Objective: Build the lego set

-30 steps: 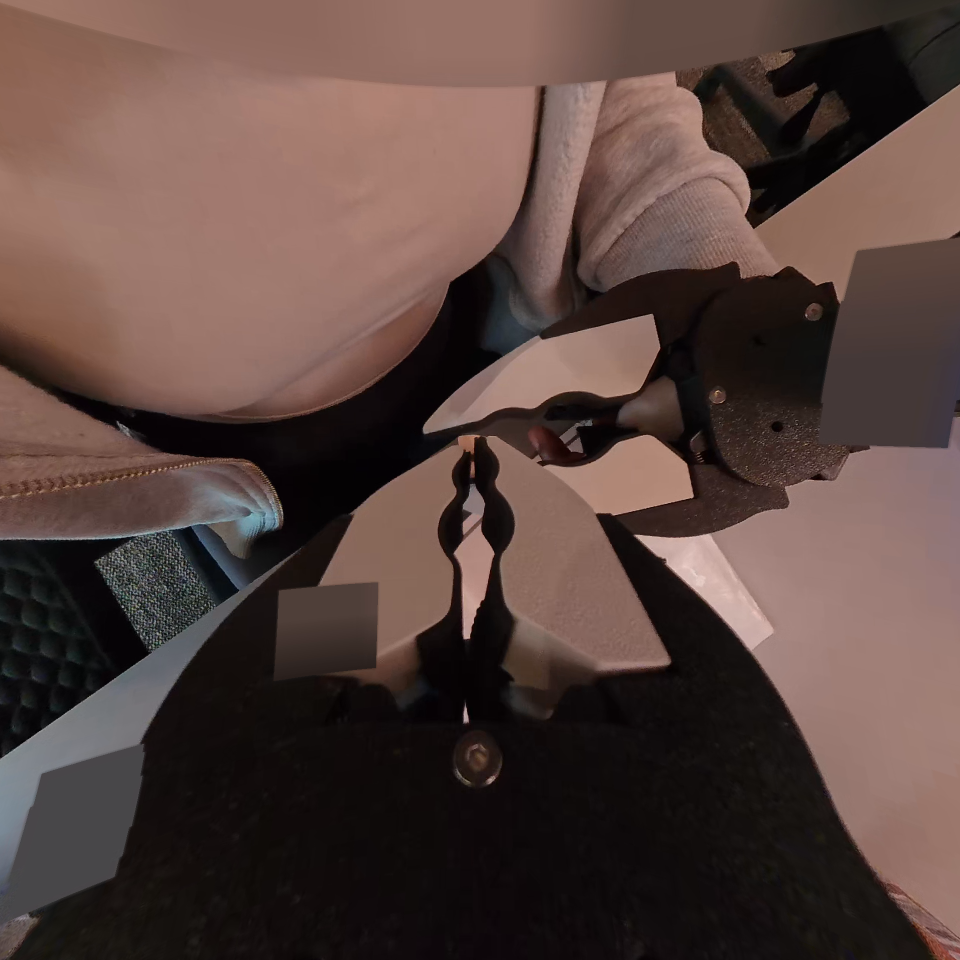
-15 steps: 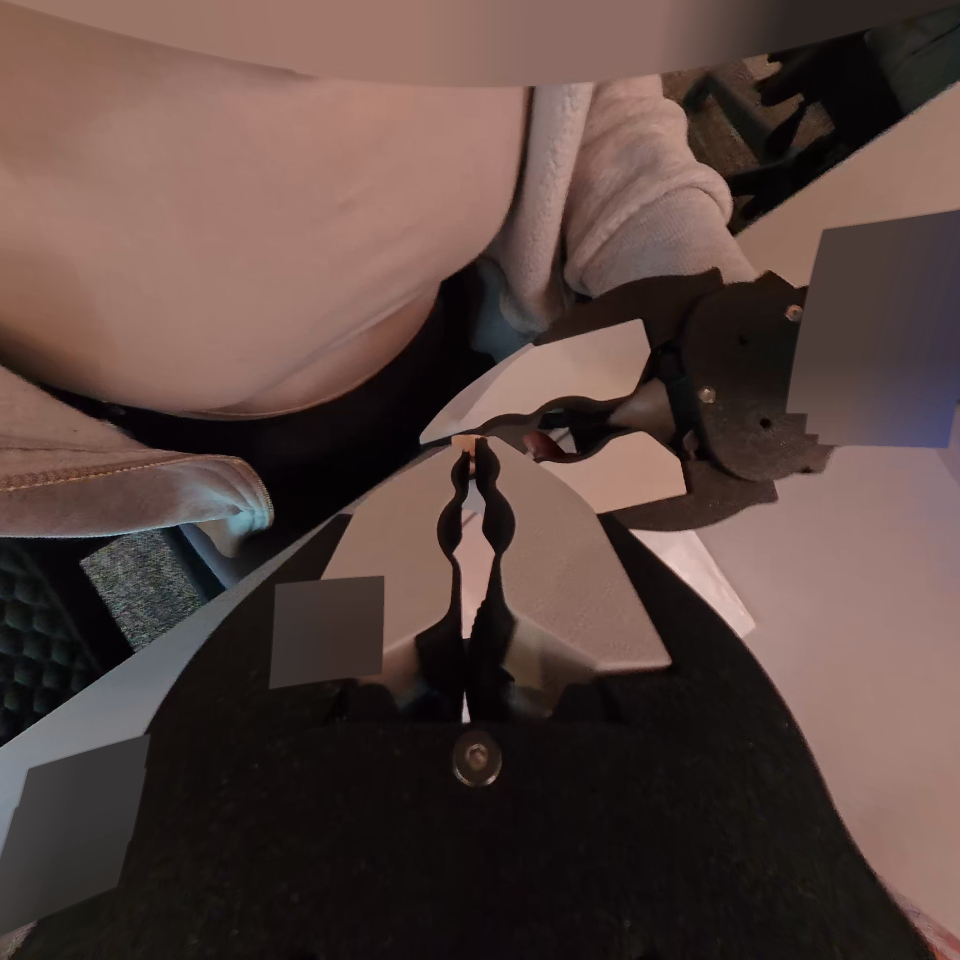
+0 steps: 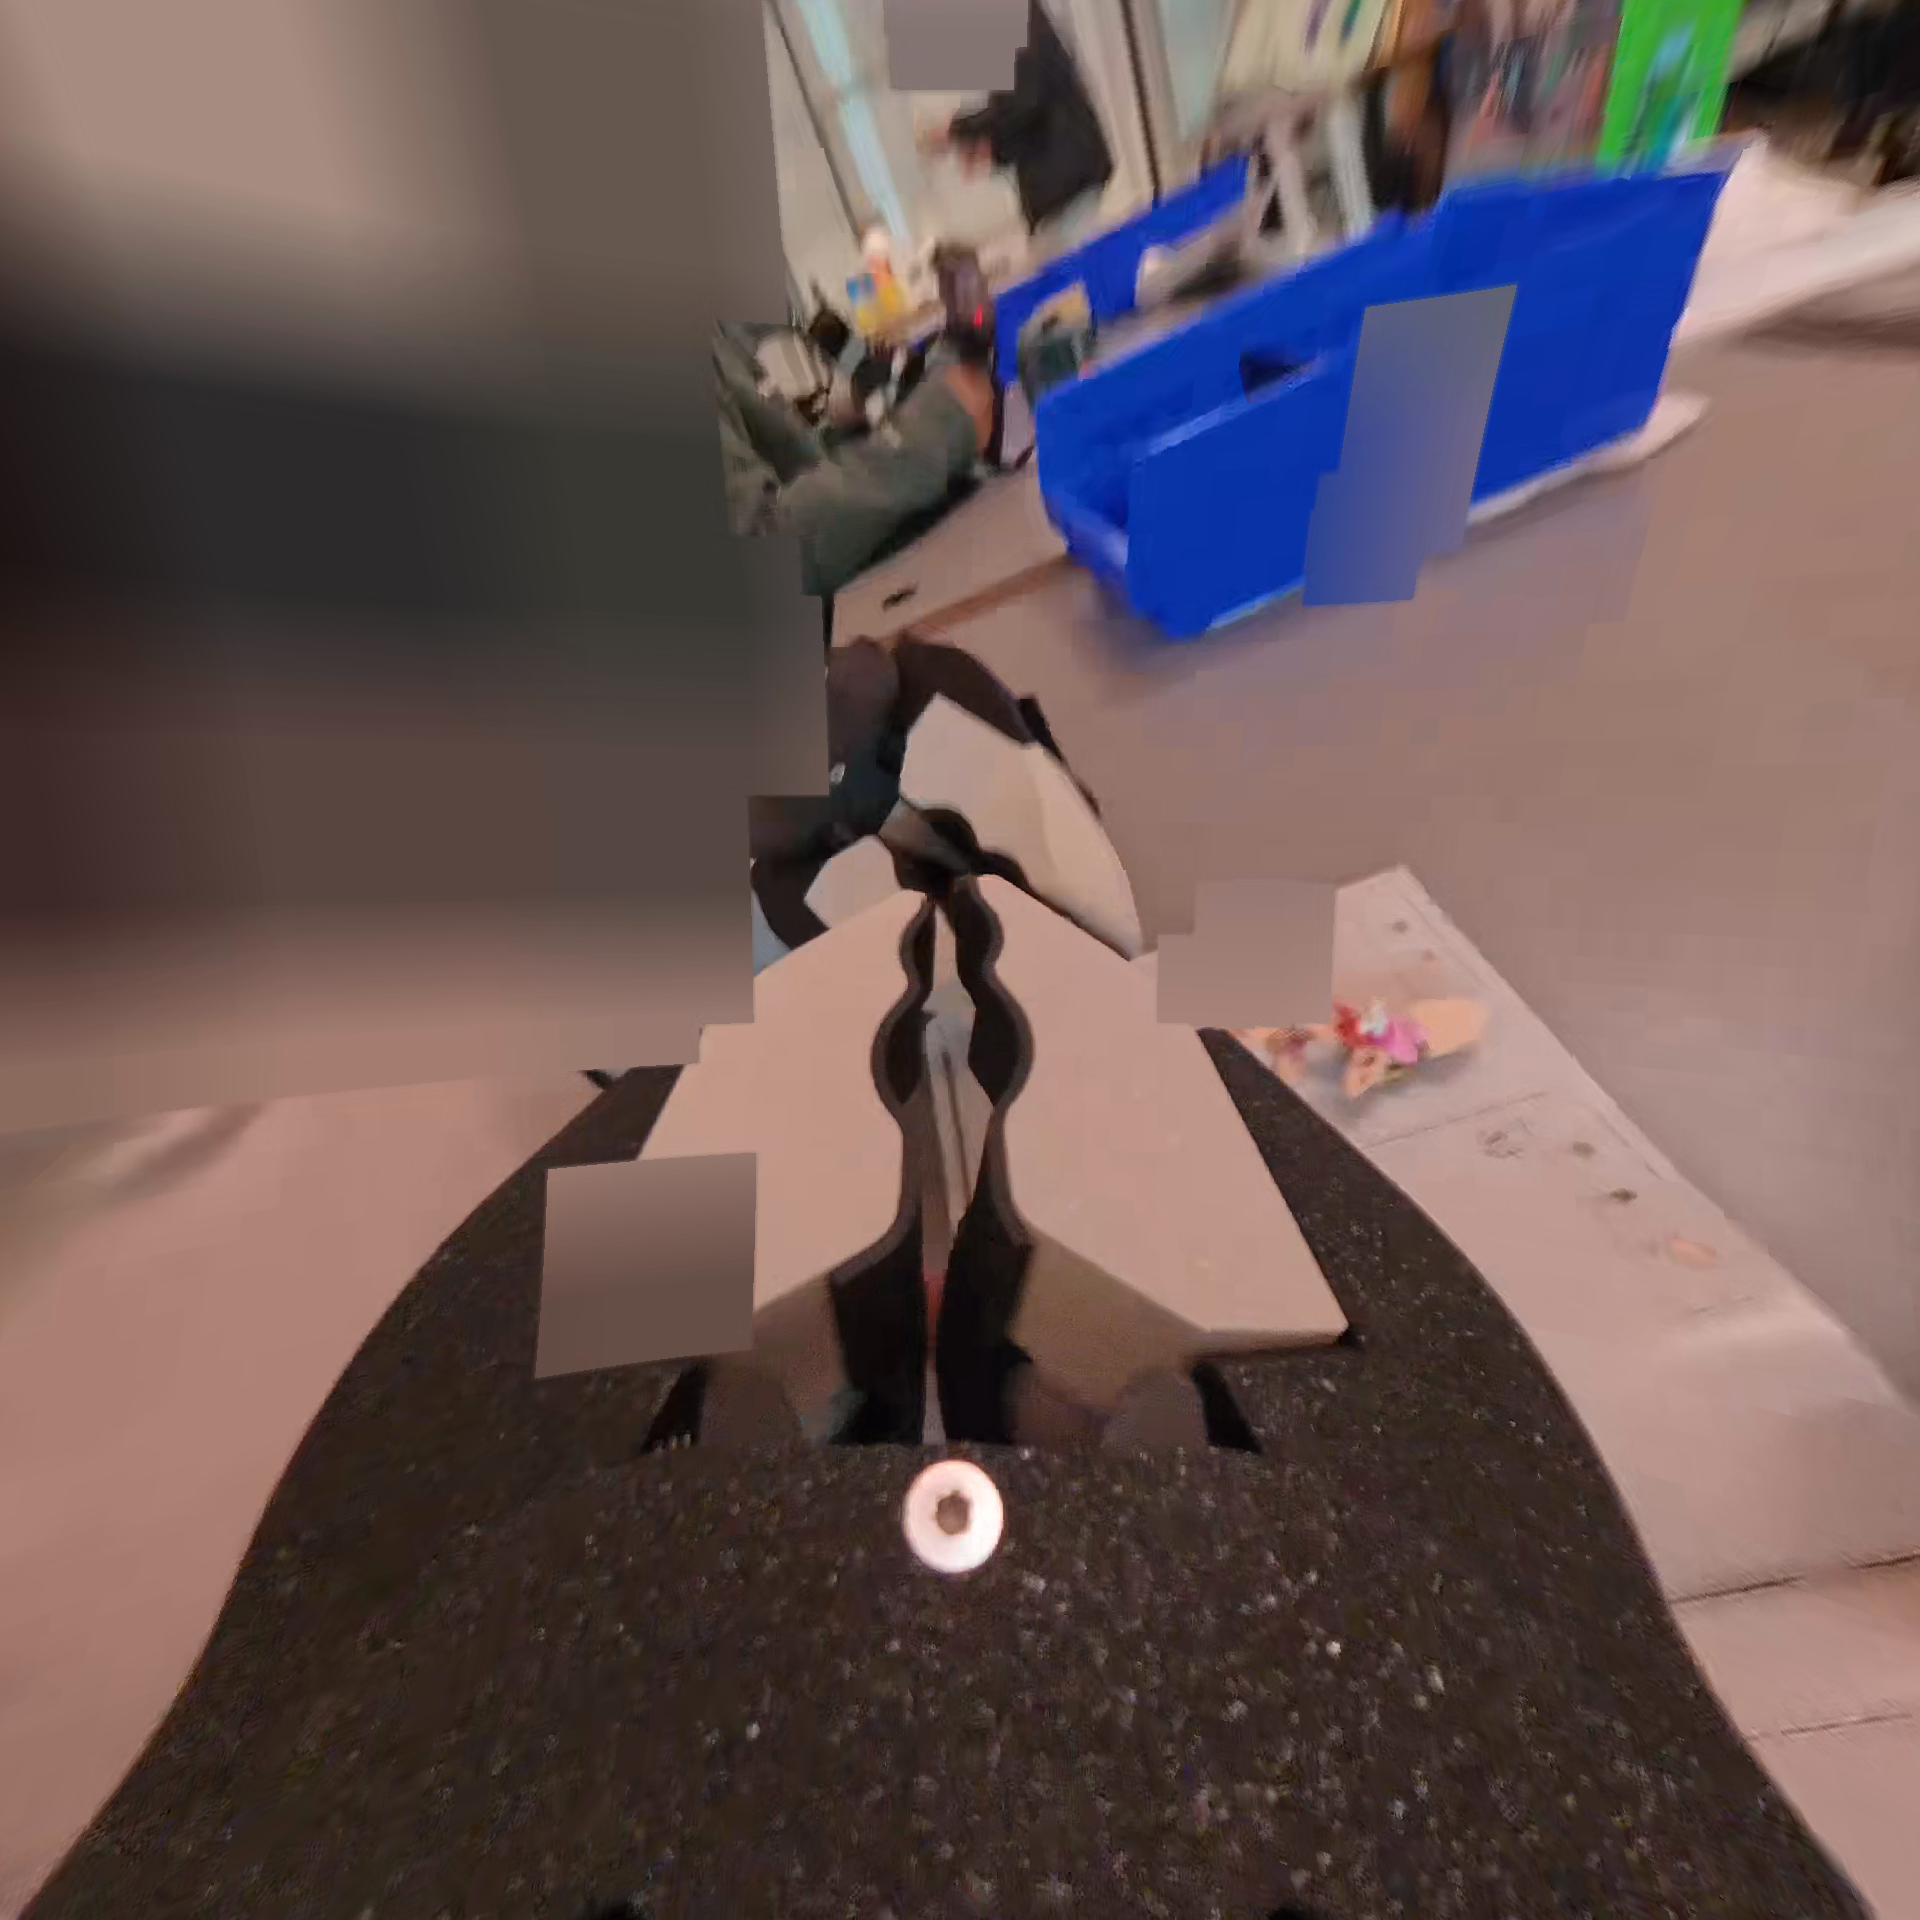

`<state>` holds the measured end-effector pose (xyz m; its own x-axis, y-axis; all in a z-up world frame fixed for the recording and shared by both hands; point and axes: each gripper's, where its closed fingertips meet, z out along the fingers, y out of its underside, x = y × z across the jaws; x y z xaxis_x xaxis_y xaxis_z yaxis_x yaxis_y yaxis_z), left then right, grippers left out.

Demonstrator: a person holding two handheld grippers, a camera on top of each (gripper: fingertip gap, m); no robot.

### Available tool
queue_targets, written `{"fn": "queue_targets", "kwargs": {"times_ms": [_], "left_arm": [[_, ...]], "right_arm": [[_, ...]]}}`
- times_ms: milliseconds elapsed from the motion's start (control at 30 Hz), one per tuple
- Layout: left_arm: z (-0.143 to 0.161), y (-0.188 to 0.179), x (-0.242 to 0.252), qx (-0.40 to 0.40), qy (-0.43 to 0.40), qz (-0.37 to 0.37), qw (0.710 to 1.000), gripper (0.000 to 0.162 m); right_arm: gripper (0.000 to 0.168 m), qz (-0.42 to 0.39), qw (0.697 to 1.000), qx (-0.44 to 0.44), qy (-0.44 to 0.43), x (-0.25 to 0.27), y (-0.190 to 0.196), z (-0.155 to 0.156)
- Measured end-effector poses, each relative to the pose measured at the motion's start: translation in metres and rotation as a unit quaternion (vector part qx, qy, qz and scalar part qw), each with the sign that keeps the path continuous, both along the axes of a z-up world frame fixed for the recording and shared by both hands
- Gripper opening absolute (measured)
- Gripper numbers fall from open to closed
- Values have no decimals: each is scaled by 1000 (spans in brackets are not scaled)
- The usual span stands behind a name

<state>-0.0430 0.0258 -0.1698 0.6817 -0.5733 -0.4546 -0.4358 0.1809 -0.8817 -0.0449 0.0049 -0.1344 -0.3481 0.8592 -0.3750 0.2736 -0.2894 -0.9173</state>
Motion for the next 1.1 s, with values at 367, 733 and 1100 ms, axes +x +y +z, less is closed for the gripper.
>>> {"fn": "queue_targets", "kwargs": {"times_ms": [367, 733, 1100], "left_arm": [[2, -8, 14, -14, -32, -49, 998, 15], [2, -13, 21, -38, -61, -79, 994, 16], [-4, -12, 25, -72, -72, -83, 991, 22]], "right_arm": [[9, 42, 974, 219, 41, 3, -1, -15], [2, 77, 965, 244, 50, 2, -10, -19], [2, 88, 963, 244, 73, -3, -16, -14]]}}
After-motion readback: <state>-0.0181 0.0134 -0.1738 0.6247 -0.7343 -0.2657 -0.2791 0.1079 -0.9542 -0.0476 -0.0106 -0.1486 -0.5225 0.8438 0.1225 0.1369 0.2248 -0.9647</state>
